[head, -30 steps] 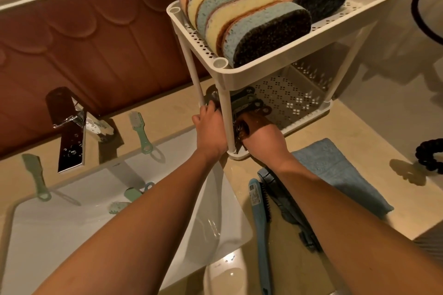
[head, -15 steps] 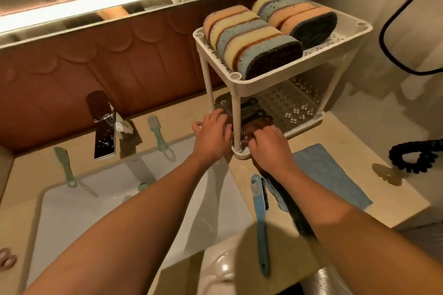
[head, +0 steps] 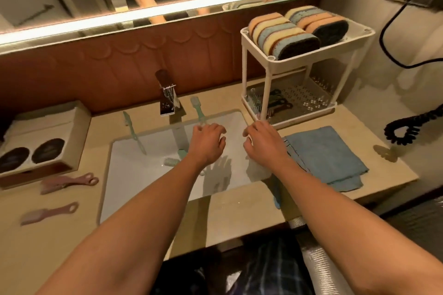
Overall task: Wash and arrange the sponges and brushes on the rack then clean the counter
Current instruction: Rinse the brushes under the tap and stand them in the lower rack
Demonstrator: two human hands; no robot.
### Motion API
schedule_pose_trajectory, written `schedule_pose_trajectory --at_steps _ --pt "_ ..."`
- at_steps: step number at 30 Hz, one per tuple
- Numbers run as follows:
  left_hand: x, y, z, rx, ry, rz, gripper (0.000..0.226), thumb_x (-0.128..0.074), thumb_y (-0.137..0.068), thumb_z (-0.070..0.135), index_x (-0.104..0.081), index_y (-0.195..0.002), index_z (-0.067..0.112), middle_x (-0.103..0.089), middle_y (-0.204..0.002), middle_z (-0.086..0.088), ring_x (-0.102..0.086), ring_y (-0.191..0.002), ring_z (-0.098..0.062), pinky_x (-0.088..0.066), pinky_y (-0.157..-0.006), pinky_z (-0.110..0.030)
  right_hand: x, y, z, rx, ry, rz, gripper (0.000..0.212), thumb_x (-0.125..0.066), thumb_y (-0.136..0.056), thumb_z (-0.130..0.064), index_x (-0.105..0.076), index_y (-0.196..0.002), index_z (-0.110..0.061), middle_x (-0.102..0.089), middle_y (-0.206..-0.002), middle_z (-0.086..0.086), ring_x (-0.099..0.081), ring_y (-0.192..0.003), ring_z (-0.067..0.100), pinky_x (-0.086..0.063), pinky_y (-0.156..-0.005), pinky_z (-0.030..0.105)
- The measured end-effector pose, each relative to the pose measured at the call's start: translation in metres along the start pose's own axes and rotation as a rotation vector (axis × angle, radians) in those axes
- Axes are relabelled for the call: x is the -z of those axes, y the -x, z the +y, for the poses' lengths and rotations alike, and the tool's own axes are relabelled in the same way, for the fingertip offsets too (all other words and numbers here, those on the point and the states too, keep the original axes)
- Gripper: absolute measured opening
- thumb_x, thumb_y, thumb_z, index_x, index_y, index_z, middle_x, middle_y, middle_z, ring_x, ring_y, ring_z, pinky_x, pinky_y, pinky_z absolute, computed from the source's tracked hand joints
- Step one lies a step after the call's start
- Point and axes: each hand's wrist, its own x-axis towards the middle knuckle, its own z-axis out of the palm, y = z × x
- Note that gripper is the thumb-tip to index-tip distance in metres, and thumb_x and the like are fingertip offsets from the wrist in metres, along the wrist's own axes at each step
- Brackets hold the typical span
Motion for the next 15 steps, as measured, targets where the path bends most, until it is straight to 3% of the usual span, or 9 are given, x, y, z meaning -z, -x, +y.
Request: schedule_pose_trajectory --at_steps 8,15 --pt "0.017 0.056 -0.041 0.074 0.029 0.064 0.035 -0.047 -0.102 0.031 -0.056 -0.135 0.022 -0.058 -0.138 0.001 -0.051 -0.127 -0.02 -0.034 -0.108 -0.041 -0.009 0.005 -0.084 0.152 -0.042 -0.083 0.038 -0.051 -0.093 -0.024 -0.058 -0.129 -0.019 -0.056 -0.127 0.002 -0.049 -0.118 0.023 -0.042 -0.099 0.036" --pt "0.028 0.131 -0.135 0.269 -0.011 0.117 0.031 -0.048 -0.102 0.029 -0.057 -0.131 0.021 -0.06 -0.132 0.001 -0.054 -0.12 -0.021 -0.036 -0.104 -0.039 -0.042 -0.008 -0.183 0.345 -0.075 -0.124 0.033 -0.053 -0.095 -0.029 -0.059 -0.126 -0.019 -0.058 -0.121 0.003 -0.055 -0.108 0.024 -0.047 -0.091 0.036"
